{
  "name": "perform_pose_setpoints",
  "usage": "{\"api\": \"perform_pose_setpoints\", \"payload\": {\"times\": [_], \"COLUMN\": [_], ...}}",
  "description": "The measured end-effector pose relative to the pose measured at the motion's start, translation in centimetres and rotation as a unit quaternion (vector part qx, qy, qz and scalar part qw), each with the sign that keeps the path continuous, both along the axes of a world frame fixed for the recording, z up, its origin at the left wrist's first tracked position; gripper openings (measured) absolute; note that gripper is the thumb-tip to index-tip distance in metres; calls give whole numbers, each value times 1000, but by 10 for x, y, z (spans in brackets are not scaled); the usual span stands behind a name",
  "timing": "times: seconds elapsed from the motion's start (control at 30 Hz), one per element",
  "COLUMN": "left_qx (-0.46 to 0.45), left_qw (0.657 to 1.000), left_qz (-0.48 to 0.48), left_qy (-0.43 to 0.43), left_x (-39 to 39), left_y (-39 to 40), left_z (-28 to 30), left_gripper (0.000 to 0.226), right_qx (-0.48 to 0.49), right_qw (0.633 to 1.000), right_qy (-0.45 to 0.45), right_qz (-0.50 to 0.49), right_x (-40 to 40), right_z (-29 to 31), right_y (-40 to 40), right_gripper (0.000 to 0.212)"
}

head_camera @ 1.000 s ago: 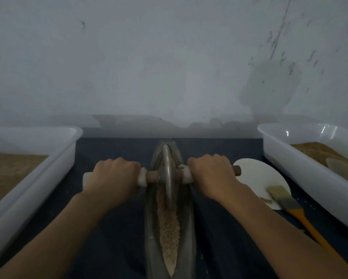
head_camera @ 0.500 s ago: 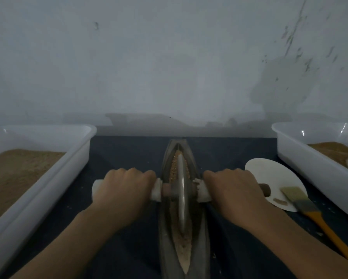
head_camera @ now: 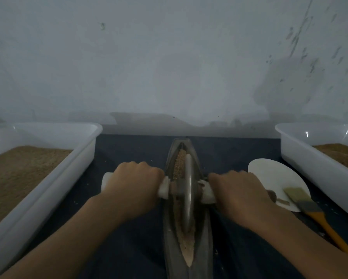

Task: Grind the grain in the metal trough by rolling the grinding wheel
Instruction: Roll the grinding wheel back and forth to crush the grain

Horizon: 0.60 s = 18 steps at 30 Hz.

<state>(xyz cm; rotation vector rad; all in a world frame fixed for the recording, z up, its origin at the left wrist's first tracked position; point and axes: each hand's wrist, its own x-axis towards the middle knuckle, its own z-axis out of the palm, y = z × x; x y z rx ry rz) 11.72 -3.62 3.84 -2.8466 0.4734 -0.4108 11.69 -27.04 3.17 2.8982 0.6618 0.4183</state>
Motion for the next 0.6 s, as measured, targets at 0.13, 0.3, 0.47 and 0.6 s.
{"api": "perform_pose_setpoints", "payload": {"times": [0.13, 0.3, 0.47, 0.6], "left_qx": [20, -21, -65, -52], "left_qw": [1000, 999, 997, 998], "left_qz": [-1, 29, 40, 39], "left_qy": [-19, -19, -14, -7], "left_x": [-10, 21, 52, 44], "left_y": [0, 2, 2, -1], "left_z": [-2, -10, -15, -11], "left_gripper": [41, 33, 26, 25], "right_qx": [4, -2, -25, -29], "right_qw": [1000, 999, 998, 998], "right_qy": [8, -37, -60, -52], "right_qz": [3, -15, -22, -9], "right_x": [-13, 23, 59, 54], "right_z": [-2, 1, 10, 13], "right_y": [-5, 8, 18, 17], "right_gripper": [16, 18, 27, 25]}}
